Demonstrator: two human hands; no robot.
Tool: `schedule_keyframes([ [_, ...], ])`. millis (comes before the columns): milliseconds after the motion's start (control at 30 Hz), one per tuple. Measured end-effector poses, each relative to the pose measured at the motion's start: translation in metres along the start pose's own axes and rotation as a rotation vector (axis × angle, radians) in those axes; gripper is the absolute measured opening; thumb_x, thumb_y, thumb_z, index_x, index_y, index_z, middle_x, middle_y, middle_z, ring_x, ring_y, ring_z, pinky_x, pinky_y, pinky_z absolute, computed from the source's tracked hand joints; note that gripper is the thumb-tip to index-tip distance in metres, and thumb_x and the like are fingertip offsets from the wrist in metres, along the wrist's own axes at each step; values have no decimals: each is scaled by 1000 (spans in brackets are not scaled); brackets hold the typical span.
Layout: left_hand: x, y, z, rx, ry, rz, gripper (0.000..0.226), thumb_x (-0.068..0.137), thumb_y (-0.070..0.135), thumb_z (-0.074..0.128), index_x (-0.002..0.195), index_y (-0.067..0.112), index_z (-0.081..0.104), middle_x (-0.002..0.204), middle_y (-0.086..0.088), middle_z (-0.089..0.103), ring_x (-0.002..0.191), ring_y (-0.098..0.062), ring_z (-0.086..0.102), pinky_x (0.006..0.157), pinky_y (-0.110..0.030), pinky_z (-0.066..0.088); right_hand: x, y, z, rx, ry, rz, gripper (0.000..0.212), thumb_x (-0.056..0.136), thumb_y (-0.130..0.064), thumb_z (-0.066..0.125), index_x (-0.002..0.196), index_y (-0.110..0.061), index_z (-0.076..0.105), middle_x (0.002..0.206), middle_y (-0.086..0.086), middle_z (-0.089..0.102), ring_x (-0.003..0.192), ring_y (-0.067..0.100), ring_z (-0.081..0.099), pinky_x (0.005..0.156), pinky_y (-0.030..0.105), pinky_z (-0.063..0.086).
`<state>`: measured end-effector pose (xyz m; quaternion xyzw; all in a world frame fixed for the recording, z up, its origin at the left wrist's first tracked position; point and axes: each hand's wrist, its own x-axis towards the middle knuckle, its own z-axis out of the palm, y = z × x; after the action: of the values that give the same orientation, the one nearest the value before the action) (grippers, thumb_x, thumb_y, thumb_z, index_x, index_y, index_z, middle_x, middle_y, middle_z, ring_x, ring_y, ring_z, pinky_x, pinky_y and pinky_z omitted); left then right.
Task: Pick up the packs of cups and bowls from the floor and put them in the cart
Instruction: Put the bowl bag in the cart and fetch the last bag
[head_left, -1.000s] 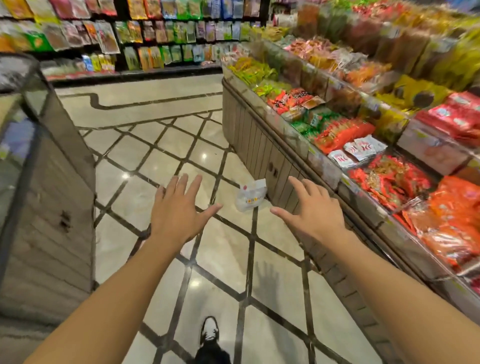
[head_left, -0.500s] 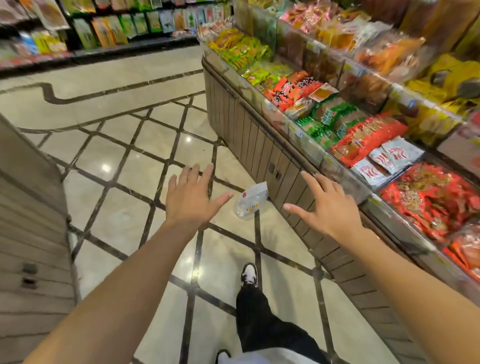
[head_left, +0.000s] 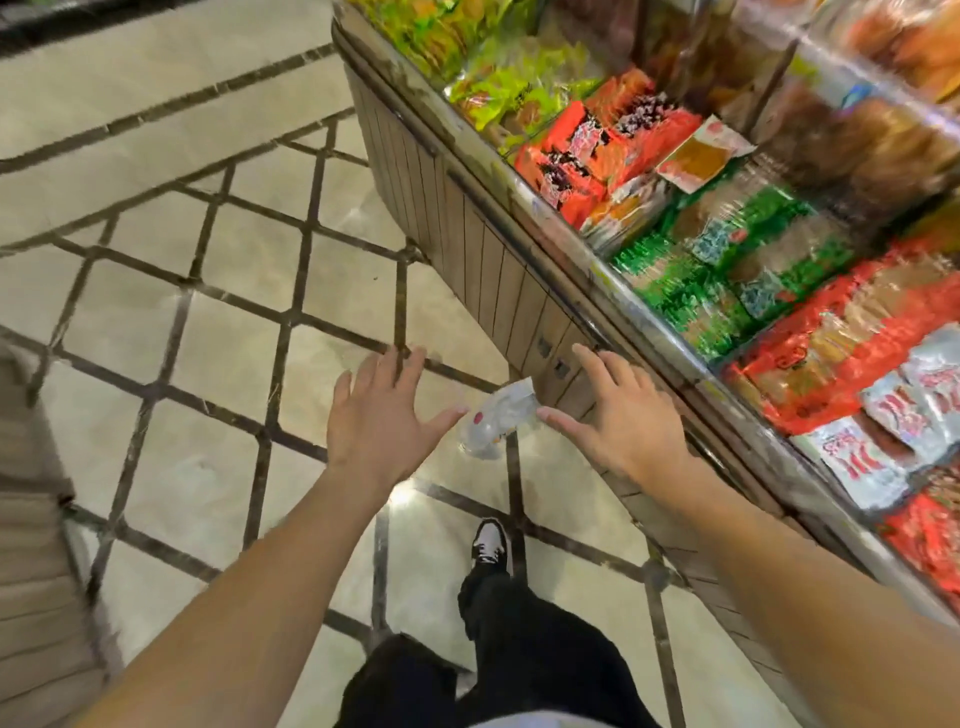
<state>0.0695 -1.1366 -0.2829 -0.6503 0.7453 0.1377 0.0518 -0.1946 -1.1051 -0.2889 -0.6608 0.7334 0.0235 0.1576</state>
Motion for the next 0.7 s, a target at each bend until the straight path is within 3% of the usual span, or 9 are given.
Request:
schedule_keyframes([
  [67, 28, 3, 29, -5, -52, 21, 90, 93, 83, 24, 166, 31, 14, 172, -5, 24, 159, -26, 16, 127, -49, 16, 34, 4, 21, -3, -73, -2, 99, 82, -94, 30, 162, -38, 16, 165, 2, 32, 147, 33, 37, 108, 52, 43],
  [200, 73, -2, 104, -41, -185, 9, 94, 87, 84, 13, 166, 33, 12, 172, -4, 24, 158, -26, 18, 127, -46, 16, 97, 14, 81, 1, -174, 3, 99, 81, -95, 26, 162, -39, 14, 164, 0, 33, 147, 31, 37, 108, 52, 42],
  [367, 128, -24, 226, -114, -312, -31, 90, 93, 82, 26, 166, 35, 4, 175, -2, 10, 161, -23, 8, 129, -46, 13, 163, 36, 197, 23, -309, 80, 98, 84, -92, 34, 163, -38, 10, 159, 8, 42, 140, 36, 47, 106, 51, 48],
  [467, 152, -37, 313, -182, -356, -105, 93, 91, 83, 28, 166, 35, 0, 175, -2, 9, 161, -23, 6, 129, -49, 11, 201, 57, 282, 94, -374, 96, 96, 87, -84, 43, 163, -40, 5, 163, 8, 37, 144, 35, 42, 111, 50, 42],
  [600, 192, -41, 430, -236, -392, -86, 107, 85, 88, 37, 166, 31, -3, 175, -6, 9, 161, -26, 8, 127, -48, 13, 247, 98, 404, 35, -400, 75, 105, 85, -81, 50, 164, -35, -1, 160, 10, 41, 133, 38, 51, 99, 51, 50],
  [700, 225, -37, 487, -290, -354, -92, 127, 70, 95, 43, 166, 26, -4, 174, -11, 12, 160, -31, 13, 125, -51, 21, 274, 120, 474, 99, -352, 93, 114, 83, -79, 59, 164, -32, -7, 163, 12, 37, 137, 39, 51, 103, 53, 49],
])
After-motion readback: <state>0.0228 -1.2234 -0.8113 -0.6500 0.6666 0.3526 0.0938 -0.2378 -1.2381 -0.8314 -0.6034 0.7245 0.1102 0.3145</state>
